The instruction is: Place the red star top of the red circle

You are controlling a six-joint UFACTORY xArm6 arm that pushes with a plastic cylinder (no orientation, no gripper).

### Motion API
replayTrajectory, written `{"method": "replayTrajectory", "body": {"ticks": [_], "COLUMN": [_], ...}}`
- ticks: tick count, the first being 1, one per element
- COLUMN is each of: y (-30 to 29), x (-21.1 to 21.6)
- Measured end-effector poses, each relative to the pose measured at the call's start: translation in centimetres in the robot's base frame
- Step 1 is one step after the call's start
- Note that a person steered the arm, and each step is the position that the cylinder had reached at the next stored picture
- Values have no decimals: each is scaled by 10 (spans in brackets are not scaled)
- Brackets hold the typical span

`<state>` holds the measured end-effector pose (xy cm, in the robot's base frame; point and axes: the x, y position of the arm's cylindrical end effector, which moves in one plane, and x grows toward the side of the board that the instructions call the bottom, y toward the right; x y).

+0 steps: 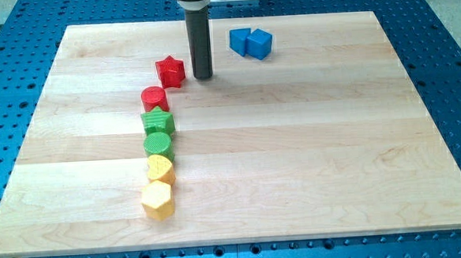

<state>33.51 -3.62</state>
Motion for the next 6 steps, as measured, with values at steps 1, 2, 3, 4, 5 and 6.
{"method": "replayTrajectory", "body": {"ticks": [1,2,3,4,5,6], "y": [-8,-28,-51,-67,-67,-67], "x": [-6,-14,-16,-13,-10,-10]}}
